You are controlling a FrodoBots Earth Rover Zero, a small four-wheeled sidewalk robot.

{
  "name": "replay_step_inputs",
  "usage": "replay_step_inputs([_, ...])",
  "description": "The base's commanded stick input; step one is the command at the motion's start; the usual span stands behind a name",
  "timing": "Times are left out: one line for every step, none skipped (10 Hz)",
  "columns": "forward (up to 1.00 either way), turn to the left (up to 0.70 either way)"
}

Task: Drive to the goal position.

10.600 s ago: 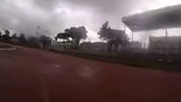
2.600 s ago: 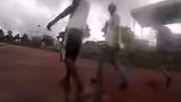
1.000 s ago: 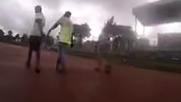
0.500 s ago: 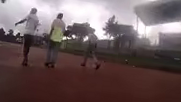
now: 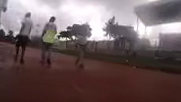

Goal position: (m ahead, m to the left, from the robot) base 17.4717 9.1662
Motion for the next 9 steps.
replay_step_inputs([0.5, 0.0])
replay_step_inputs([0.5, 0.0])
replay_step_inputs([0.5, 0.0])
replay_step_inputs([0.5, 0.0])
replay_step_inputs([0.5, 0.0])
replay_step_inputs([0.5, 0.0])
replay_step_inputs([0.5, 0.0])
replay_step_inputs([0.5, 0.0])
replay_step_inputs([0.5, 0.0])
